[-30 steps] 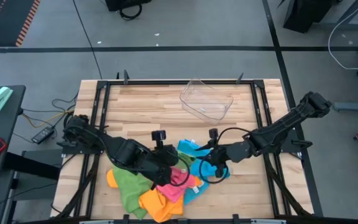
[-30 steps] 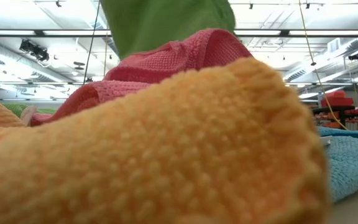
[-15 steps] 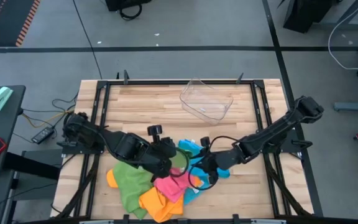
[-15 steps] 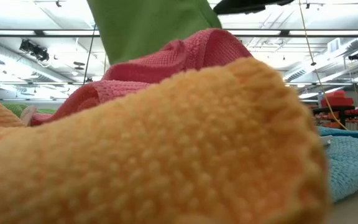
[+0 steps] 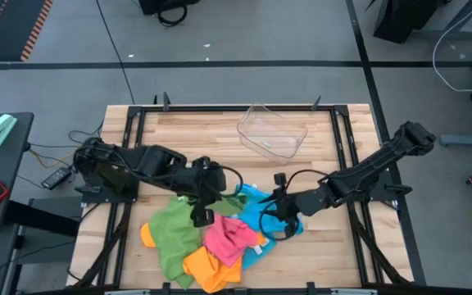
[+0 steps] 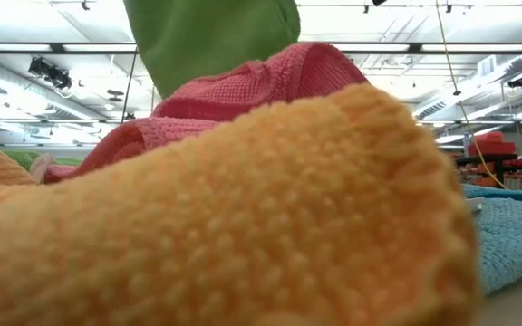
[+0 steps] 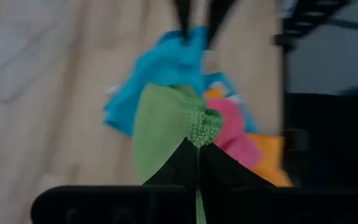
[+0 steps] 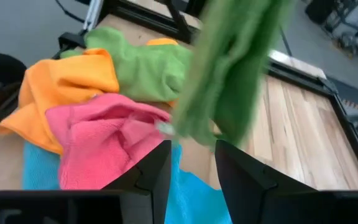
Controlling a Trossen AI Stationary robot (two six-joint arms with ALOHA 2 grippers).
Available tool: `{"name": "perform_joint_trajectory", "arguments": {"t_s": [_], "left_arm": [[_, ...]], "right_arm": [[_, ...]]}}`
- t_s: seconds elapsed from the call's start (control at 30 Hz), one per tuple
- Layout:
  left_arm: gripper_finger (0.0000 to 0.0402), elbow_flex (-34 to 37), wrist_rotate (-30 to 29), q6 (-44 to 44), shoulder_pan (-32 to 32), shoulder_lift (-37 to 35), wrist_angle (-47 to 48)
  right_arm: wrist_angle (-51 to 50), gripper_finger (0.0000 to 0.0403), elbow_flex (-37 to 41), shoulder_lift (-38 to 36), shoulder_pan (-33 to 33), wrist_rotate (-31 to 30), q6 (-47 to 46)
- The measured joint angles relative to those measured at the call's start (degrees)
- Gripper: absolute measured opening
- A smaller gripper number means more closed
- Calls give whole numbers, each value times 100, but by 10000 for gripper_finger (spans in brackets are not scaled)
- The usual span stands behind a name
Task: Fold microfiber towels
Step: Fold the top green towel
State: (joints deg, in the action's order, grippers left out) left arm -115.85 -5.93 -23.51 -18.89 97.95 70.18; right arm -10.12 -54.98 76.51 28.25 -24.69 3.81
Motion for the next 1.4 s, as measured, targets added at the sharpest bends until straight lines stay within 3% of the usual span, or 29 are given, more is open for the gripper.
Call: {"name": "perform_joint_trajectory", "arguments": {"t_s": [0.17,0.5,0.77,1.0,1.07,1.27,1.4], "left_arm": [[28,0,726,57,-85,-9,-354],[10,0,758,34,-168,-6,-397],[34,0,-74,611,153,291,-414],[12,0,-121,1140,696,719,-808],[12,2,87,1211,869,791,-957],[32,2,1693,1174,1219,826,-1226],[22,-10,1832,1378,1385,898,-1060]], "right_arm": [[-501,134,0,-99,2,0,-415],[-380,134,0,357,7,583,-753],[-377,134,0,293,41,744,-852],[-781,134,0,-55,180,666,-1104],[-907,134,0,-160,190,618,-1181],[-1248,134,0,-449,206,511,-1262],[-1314,134,0,-649,203,511,-1088]]}}
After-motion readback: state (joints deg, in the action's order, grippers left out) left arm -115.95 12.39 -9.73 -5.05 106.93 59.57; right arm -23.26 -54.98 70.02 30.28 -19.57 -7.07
